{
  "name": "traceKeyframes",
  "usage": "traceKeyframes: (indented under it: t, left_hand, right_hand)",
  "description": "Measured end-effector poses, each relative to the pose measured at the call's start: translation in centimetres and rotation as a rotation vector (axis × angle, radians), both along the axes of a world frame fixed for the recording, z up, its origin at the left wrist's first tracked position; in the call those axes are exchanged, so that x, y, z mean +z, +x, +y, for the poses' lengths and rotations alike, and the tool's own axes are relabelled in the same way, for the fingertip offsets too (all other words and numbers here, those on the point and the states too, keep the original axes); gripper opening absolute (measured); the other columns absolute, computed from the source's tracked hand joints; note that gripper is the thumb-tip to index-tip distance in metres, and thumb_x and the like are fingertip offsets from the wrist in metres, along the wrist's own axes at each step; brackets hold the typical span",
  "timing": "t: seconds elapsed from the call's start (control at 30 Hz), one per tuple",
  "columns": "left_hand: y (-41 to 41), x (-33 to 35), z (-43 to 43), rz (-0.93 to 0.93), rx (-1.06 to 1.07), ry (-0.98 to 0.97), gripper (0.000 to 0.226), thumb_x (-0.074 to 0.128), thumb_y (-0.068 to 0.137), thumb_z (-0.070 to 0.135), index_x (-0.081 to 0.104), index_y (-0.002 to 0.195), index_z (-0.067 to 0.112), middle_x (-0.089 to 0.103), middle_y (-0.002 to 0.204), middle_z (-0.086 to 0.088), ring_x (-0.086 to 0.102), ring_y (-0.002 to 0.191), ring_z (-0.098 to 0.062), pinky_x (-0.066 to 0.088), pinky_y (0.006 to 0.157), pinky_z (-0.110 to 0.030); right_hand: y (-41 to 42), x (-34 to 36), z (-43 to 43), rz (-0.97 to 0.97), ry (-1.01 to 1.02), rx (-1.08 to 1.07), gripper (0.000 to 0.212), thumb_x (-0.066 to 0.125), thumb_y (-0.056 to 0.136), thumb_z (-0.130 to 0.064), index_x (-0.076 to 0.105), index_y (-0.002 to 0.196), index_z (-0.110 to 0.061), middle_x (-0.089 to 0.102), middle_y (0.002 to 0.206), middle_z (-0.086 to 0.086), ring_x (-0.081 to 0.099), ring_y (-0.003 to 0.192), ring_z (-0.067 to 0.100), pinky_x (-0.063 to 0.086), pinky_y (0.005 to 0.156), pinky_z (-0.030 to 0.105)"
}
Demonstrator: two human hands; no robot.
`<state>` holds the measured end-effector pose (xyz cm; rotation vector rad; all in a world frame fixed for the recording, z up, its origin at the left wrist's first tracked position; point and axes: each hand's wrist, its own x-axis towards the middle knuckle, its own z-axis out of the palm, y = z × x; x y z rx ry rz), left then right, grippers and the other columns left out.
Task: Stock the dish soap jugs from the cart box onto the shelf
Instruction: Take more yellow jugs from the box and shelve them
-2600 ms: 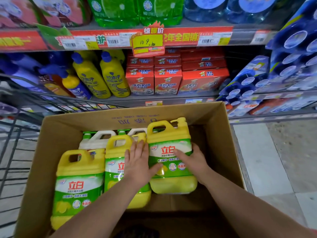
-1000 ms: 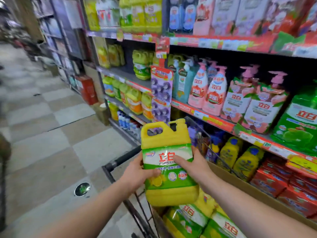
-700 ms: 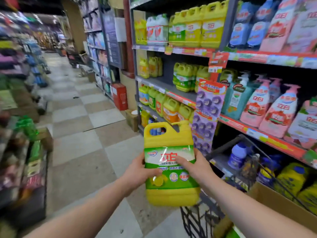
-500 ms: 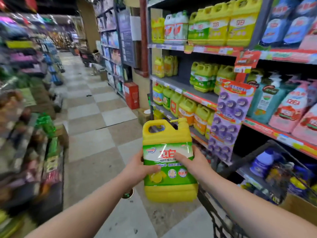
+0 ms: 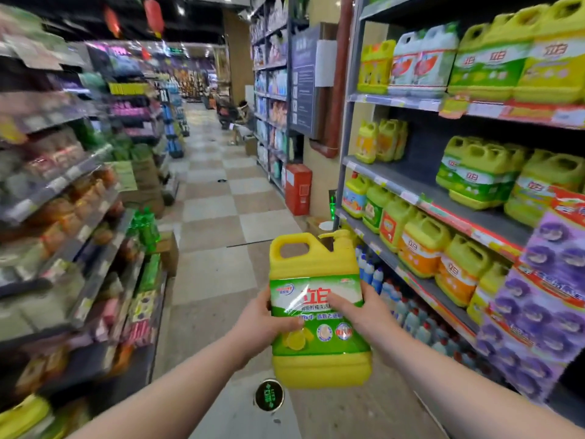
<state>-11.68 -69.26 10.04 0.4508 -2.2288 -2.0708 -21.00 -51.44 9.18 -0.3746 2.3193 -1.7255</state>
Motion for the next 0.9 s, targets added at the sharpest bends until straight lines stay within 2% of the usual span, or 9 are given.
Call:
traceKeyframes:
  t: [0.1, 0.27, 0.4, 0.57, 0.63, 0.73, 0.77, 0.87, 0.9]
  left_hand:
    - [-5.6, 0.5, -2.2, 0.003, 0.022, -0.041, 0.055, 0.08, 0.068, 0.003, 0.055, 0.113, 0.024, 0.069, 0.106, 0.002, 0.068, 0.094, -0.02, 0.057, 0.074, -0.033]
    - [-14.8, 1.5, -4.8, 0.03, 0.002, -0.046, 0.049, 0.08, 0.068, 0.004, 0.056, 0.102, 0.03, 0.069, 0.099, 0.009, 0.069, 0.085, -0.01, 0.052, 0.057, -0.018]
    - [-20.9, 1.2, -6.3, 0.023, -0.008, -0.039, 0.048, 0.08, 0.067, 0.004, 0.057, 0.101, 0.03, 0.069, 0.1, 0.007, 0.069, 0.086, -0.012, 0.054, 0.059, -0.02]
    - [-28.5, 1.0, -8.2, 0.014, -0.087, -0.042, 0.051, 0.082, 0.065, 0.005, 0.058, 0.1, 0.033, 0.07, 0.098, 0.009, 0.07, 0.087, -0.012, 0.055, 0.064, -0.025]
    - [-31.9, 0.8, -8.7, 0.016, -0.129, -0.023, 0.051, 0.082, 0.065, 0.004, 0.057, 0.101, 0.031, 0.071, 0.1, 0.008, 0.07, 0.087, -0.012, 0.056, 0.063, -0.025]
    - [-37.1, 0.4, -9.7, 0.017, -0.213, -0.025, 0.053, 0.083, 0.065, 0.006, 0.057, 0.104, 0.03, 0.071, 0.1, 0.008, 0.07, 0.086, -0.01, 0.056, 0.06, -0.023]
    - [-39.0, 0.4, -10.2, 0.019, -0.242, -0.027, 0.054, 0.083, 0.065, 0.007, 0.056, 0.106, 0.03, 0.071, 0.102, 0.008, 0.07, 0.087, -0.011, 0.056, 0.061, -0.023]
    - [-45.2, 1.0, -11.6, 0.038, -0.326, -0.023, 0.054, 0.083, 0.065, 0.006, 0.056, 0.104, 0.032, 0.07, 0.103, 0.008, 0.069, 0.091, -0.013, 0.056, 0.066, -0.025]
    - [-47.2, 1.4, -12.2, 0.048, -0.356, -0.026, 0.054, 0.083, 0.065, 0.006, 0.056, 0.104, 0.033, 0.07, 0.102, 0.009, 0.069, 0.09, -0.013, 0.056, 0.066, -0.024]
  right_hand:
    - [-5.6, 0.6, -2.3, 0.018, -0.026, 0.013, 0.046, 0.077, 0.073, -0.039, 0.055, 0.111, -0.028, 0.068, 0.107, -0.005, 0.066, 0.092, 0.012, 0.053, 0.082, 0.032]
    - [-14.3, 1.9, -4.8, 0.0, -0.08, 0.017, 0.041, 0.076, 0.075, -0.036, 0.053, 0.109, -0.03, 0.065, 0.098, -0.012, 0.063, 0.083, 0.001, 0.048, 0.057, 0.011]
    - [-19.9, 1.9, -6.0, -0.009, -0.076, 0.001, 0.049, 0.075, 0.076, -0.037, 0.052, 0.118, -0.027, 0.066, 0.105, -0.006, 0.065, 0.089, 0.009, 0.05, 0.063, 0.018]
    - [-26.0, 1.6, -7.1, -0.041, -0.106, -0.074, 0.038, 0.077, 0.073, -0.036, 0.055, 0.104, -0.031, 0.067, 0.094, -0.015, 0.067, 0.072, -0.003, 0.047, 0.05, 0.009]
    - [-28.6, 1.5, -7.5, -0.023, -0.083, -0.131, 0.04, 0.078, 0.073, -0.035, 0.054, 0.105, -0.03, 0.066, 0.093, -0.015, 0.066, 0.073, -0.002, 0.048, 0.052, 0.009]
    - [-32.6, 0.9, -8.3, 0.011, -0.04, -0.233, 0.051, 0.079, 0.073, -0.033, 0.054, 0.116, -0.021, 0.068, 0.106, -0.002, 0.067, 0.089, 0.014, 0.055, 0.076, 0.028]
    - [-34.0, 0.9, -8.5, 0.006, -0.048, -0.258, 0.051, 0.079, 0.072, -0.033, 0.054, 0.116, -0.021, 0.068, 0.108, 0.0, 0.067, 0.09, 0.015, 0.056, 0.078, 0.03]
    - [-38.3, 1.6, -9.7, 0.039, -0.037, -0.353, 0.045, 0.079, 0.072, -0.035, 0.052, 0.107, -0.027, 0.065, 0.096, -0.01, 0.063, 0.081, 0.003, 0.051, 0.063, 0.01]
    - [-39.8, 1.8, -10.0, 0.051, -0.035, -0.383, 0.046, 0.078, 0.072, -0.036, 0.052, 0.109, -0.027, 0.066, 0.096, -0.011, 0.064, 0.082, 0.005, 0.053, 0.067, 0.013]
